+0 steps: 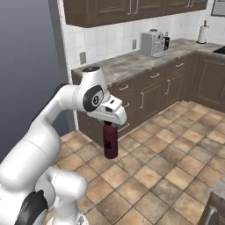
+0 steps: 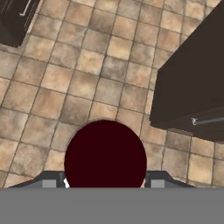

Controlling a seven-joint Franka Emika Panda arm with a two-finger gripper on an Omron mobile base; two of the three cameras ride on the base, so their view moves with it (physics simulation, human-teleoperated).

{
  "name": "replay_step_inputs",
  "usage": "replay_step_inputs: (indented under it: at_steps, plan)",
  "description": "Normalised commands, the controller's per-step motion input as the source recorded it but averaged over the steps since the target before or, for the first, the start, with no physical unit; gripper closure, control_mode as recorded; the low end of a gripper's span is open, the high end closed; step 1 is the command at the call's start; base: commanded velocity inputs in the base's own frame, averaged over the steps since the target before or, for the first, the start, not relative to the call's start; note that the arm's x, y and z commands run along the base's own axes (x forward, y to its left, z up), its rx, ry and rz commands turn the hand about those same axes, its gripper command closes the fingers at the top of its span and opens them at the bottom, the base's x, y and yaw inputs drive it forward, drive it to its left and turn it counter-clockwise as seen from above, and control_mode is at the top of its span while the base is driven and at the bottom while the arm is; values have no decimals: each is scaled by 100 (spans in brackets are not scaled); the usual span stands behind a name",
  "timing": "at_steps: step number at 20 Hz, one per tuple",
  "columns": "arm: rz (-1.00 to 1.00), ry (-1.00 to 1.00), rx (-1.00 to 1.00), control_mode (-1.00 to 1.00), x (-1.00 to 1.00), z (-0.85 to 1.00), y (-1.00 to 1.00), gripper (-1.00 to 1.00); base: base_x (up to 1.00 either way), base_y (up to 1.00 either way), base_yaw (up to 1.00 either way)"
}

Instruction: There is a wine glass and glass cup on the dining counter. Place the wine bottle next to the wine glass and the juice bottle next to the glass cup.

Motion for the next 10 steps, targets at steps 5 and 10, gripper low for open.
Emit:
replay_step_inputs:
  at_steps: [5, 10]
  plan:
    - [0, 0, 0, 100, 0, 0, 0, 100, 53, 7, -49]
    - [0, 0, 0, 100, 0, 0, 0, 100, 55, 7, -47]
